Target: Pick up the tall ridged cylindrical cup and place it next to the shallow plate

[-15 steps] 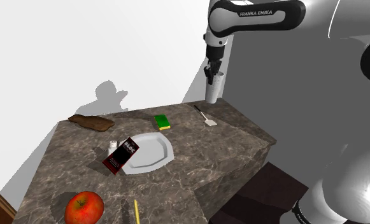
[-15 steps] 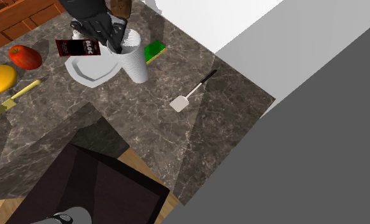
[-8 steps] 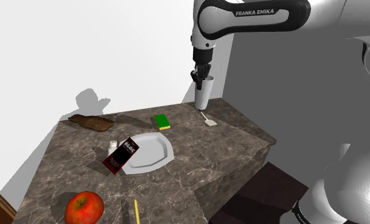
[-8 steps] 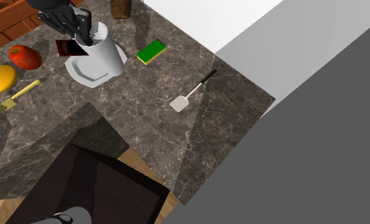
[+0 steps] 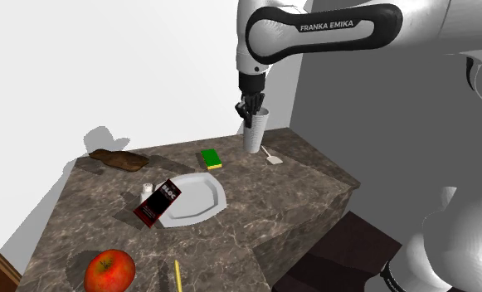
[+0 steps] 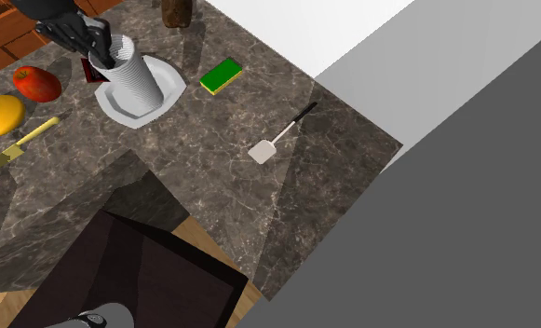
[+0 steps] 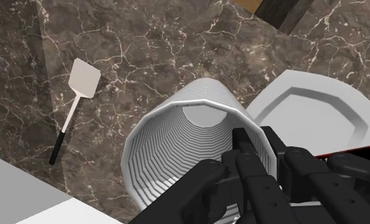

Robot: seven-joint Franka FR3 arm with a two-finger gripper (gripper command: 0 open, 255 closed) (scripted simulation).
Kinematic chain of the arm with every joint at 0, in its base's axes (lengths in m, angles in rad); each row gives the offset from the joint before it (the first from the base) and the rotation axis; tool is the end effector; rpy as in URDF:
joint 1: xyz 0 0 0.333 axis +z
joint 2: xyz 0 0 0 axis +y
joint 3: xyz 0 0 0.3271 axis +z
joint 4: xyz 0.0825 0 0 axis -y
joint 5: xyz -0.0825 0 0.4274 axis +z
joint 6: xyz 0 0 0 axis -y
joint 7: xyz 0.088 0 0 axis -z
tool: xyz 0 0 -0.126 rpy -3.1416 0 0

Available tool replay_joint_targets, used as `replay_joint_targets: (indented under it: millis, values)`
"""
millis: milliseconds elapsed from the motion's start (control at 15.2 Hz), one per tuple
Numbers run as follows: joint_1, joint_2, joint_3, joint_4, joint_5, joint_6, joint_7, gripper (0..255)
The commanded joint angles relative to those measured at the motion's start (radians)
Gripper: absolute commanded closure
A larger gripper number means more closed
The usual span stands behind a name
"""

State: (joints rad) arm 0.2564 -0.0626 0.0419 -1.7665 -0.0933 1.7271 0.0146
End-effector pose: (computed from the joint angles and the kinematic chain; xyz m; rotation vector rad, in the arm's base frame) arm 0.5643 0.1633 0.5662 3.0173 0.4516 0.0574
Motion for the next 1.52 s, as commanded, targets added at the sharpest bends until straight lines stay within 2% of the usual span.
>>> replay_joint_targets:
  millis: [0, 1452]
  values:
    - [0.0, -0.005, 0.0, -0.032, 0.0, 0.028, 0.004, 255]
    - [-0.002, 0.03, -0.001, -0.29, -0.012, 0.318, 0.031, 255]
